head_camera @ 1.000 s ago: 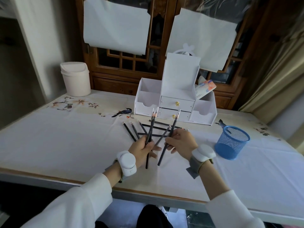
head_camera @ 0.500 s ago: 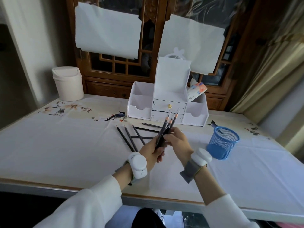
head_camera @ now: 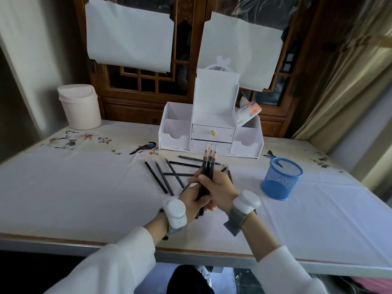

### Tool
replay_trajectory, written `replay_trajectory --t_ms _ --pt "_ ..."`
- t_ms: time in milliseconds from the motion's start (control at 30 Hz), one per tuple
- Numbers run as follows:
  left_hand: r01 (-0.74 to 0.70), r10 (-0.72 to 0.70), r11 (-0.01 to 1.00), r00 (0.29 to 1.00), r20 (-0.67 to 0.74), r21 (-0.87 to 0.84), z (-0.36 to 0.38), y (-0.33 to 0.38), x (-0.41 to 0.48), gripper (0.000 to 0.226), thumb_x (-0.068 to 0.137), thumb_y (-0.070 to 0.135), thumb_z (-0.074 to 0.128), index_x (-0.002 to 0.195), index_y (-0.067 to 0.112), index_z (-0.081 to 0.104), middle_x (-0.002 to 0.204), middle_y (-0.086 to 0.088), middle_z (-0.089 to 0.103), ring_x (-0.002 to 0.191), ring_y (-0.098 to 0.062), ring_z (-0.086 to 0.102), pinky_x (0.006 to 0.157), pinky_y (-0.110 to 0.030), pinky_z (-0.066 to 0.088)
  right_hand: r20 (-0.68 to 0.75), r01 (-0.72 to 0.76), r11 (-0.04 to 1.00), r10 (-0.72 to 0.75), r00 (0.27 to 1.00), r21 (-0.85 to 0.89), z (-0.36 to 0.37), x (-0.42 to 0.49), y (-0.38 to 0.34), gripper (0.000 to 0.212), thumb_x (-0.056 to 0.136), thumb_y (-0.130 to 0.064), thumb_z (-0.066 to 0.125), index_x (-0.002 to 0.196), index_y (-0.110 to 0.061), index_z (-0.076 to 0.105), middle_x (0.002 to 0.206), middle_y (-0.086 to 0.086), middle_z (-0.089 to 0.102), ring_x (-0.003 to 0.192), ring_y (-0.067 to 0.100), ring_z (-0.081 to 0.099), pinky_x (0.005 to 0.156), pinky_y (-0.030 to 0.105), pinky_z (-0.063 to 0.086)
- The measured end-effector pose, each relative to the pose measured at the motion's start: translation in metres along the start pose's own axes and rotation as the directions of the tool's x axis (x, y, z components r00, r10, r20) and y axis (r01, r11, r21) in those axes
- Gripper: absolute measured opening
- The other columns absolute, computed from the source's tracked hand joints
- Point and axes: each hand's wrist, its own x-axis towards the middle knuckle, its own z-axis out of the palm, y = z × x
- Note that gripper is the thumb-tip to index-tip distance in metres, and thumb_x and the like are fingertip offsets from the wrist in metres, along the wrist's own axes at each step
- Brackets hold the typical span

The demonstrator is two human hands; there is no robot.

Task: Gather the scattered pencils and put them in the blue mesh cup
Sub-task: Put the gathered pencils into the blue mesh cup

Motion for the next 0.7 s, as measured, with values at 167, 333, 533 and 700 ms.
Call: replay_trajectory --t_ms 167,333,533,700 --pt "-0.015 0.016 0.999 0.999 0.029 -0.033 -0.003 0.008 0.002 0.029 0.094 -0.007 0.04 0.084 0.018 0.051 0.07 -0.003 0.058 0.061 -0.004 0.062 0.059 -0.009 0.053 -0.066 0.027 0.999 -0.028 0.997 -0.025 -0.009 0.004 -0.004 0.015 0.095 -0.012 0.045 0.089 -0.017 0.058 0.074 -0.006 0.074 0.071 0.013 0.069 0.051 0.034 0.054" --pt "-0.054 0.055 0.998 0.997 0.054 -0.015 0.006 0.031 0.021 0.005 0.096 0.004 0.044 0.094 0.005 0.048 0.07 -0.003 0.059 0.061 -0.009 0.06 0.061 -0.02 0.051 -0.216 0.109 0.993 -0.098 0.972 0.04 -0.038 0.007 -0.023 0.017 0.094 -0.006 0.046 0.085 -0.014 0.057 0.074 0.0 0.072 0.07 0.013 0.068 0.062 0.023 0.056" --pt "-0.049 0.041 0.992 0.997 0.072 0.115 0.033 0.075 0.048 0.008 0.095 0.0 0.043 0.101 -0.002 0.047 0.091 -0.021 0.062 0.08 -0.029 0.06 0.077 -0.03 0.051 -0.397 0.215 0.974 -0.169 0.902 0.074 -0.092 0.011 -0.058 0.02 0.093 0.003 0.043 0.085 -0.012 0.053 0.075 0.009 0.066 0.07 0.019 0.066 0.064 0.025 0.057" --pt "-0.05 0.091 0.916 0.992 -0.086 0.398 0.066 0.096 0.073 0.031 0.089 0.015 0.052 0.119 0.009 0.058 0.122 -0.006 0.064 0.112 -0.021 0.06 0.093 -0.027 0.043 -0.625 0.272 0.958 -0.265 0.735 -0.086 -0.149 0.013 -0.078 0.018 0.092 0.0 0.047 0.083 -0.014 0.053 0.077 0.007 0.067 0.069 0.019 0.064 0.07 0.031 0.057"
